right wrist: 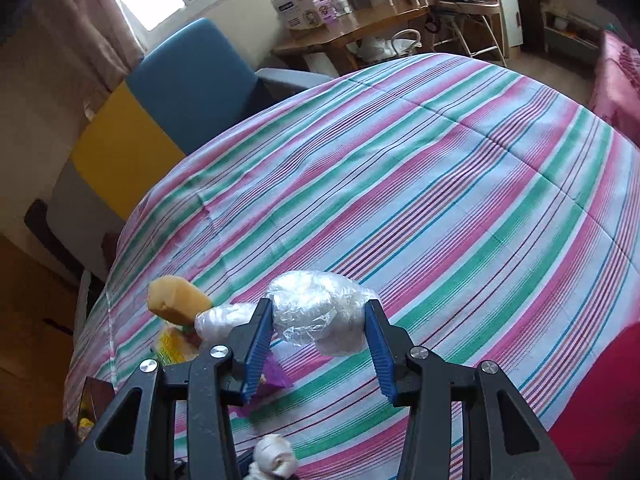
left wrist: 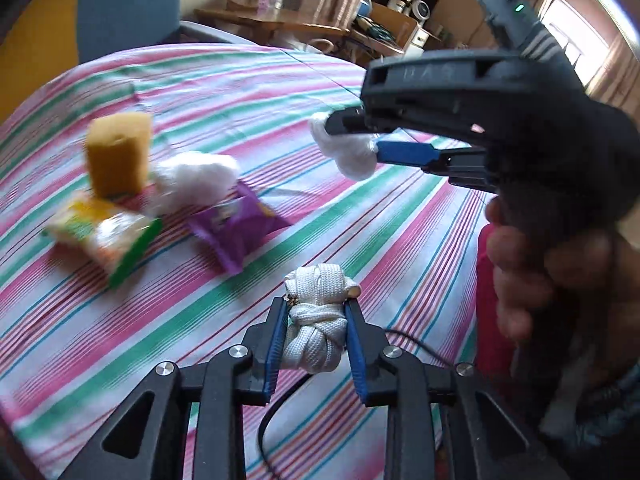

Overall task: Organize objects
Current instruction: 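Carry the white knotted cloth into the gold tray and open the left gripper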

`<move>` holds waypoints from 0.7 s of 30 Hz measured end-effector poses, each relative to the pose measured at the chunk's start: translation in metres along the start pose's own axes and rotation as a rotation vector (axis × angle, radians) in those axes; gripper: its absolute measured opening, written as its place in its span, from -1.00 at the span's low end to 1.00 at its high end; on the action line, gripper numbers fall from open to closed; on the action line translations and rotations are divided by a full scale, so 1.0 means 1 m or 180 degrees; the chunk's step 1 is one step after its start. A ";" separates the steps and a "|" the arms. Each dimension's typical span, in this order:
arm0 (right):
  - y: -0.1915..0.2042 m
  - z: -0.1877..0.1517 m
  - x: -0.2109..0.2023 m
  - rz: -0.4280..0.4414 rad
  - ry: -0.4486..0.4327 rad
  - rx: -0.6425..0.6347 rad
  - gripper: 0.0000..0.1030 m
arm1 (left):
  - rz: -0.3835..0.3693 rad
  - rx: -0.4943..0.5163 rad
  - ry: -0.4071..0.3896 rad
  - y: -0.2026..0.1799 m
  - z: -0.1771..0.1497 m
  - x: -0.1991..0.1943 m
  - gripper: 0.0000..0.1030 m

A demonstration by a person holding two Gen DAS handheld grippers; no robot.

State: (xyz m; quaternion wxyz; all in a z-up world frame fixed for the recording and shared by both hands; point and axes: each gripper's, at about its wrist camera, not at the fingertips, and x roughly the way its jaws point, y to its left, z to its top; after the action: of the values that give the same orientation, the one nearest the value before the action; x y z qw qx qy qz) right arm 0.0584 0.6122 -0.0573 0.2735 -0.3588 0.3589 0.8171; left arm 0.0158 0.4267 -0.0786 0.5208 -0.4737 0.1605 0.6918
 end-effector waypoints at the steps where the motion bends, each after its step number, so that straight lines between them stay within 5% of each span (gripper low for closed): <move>1: 0.001 -0.001 0.003 -0.0020 0.0053 -0.0036 -0.09 | 0.0038 -0.0036 -0.0036 0.004 -0.007 -0.010 -0.46; 8: 0.019 -0.010 0.030 -0.0308 0.0439 -0.0400 -0.09 | 0.0147 -0.0430 -0.0192 0.042 -0.042 -0.069 -0.46; 13: 0.017 -0.012 0.032 -0.0430 0.0445 -0.0411 -0.09 | 0.0352 -0.0811 -0.0361 0.089 -0.076 -0.115 -0.46; 21: 0.025 -0.008 0.026 -0.0405 0.0283 -0.0461 -0.09 | 0.1016 -0.1415 -0.0582 0.188 -0.132 -0.193 -0.46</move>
State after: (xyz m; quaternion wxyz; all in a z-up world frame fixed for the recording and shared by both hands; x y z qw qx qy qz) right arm 0.0282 0.5955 -0.0719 0.2820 -0.4356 0.2872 0.8051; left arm -0.0823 0.1456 -0.0366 0.3012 -0.4806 0.0298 0.8230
